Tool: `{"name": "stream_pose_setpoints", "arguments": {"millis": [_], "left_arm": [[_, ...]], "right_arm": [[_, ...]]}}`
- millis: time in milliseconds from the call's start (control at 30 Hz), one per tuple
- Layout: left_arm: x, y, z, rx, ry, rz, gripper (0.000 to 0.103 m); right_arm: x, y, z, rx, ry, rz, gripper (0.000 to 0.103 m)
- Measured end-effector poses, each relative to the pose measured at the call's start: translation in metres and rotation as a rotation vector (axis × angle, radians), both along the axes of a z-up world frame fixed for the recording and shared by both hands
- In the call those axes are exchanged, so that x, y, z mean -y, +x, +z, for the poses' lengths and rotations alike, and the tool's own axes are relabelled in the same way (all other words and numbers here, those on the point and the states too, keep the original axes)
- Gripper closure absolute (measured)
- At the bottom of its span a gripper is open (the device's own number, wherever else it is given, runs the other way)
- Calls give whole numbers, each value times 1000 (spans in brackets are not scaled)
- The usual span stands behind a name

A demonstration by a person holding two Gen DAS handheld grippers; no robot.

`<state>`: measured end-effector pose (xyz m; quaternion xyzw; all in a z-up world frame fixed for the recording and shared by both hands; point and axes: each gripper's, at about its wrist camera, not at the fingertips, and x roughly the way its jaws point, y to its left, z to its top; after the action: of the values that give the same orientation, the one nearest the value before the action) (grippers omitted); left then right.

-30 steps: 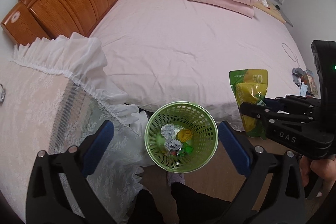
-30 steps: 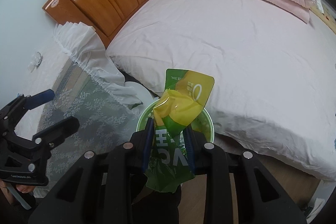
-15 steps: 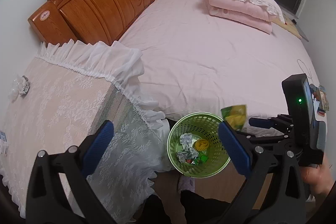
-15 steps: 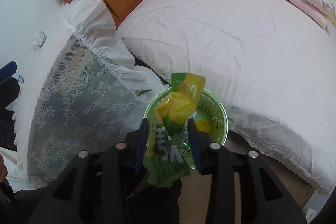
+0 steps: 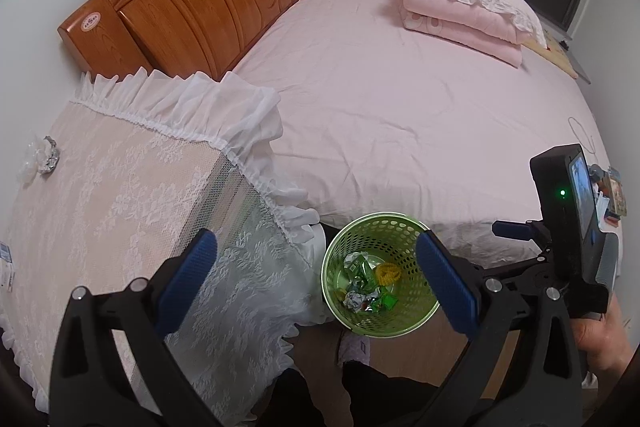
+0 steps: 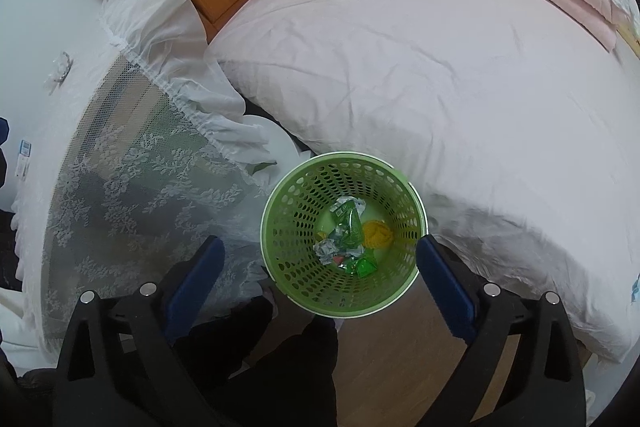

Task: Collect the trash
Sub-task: 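Move both tools back over the bed toward the milk carton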

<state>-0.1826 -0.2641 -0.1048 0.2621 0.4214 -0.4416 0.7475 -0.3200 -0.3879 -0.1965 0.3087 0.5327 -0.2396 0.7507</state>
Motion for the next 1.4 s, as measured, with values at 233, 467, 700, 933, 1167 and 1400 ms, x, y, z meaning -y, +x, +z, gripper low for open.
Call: {"name": "stream_pose_setpoints", "arguments": {"millis": [233, 467, 700, 933, 1167, 1400], "left_arm": [[-1, 2, 0, -1, -2, 8, 8], [-9, 11, 2, 3, -23, 65, 8], [-42, 39, 2, 12, -25, 212, 8], [-113, 89, -3, -9, -15, 439, 8], [-210, 164, -8, -7, -6, 685, 8], [-311, 264, -14, -14, -7, 908, 8]], "right_arm": [[-2, 2, 2, 8, 0, 10, 7], [-5, 13, 12, 26, -20, 42, 7], [-18, 50, 31, 72, -41, 148, 7], [-59, 124, 45, 121, -26, 336, 7], [-121, 206, 61, 154, -30, 486, 7], [-189, 302, 75, 166, -36, 580, 3]]}}
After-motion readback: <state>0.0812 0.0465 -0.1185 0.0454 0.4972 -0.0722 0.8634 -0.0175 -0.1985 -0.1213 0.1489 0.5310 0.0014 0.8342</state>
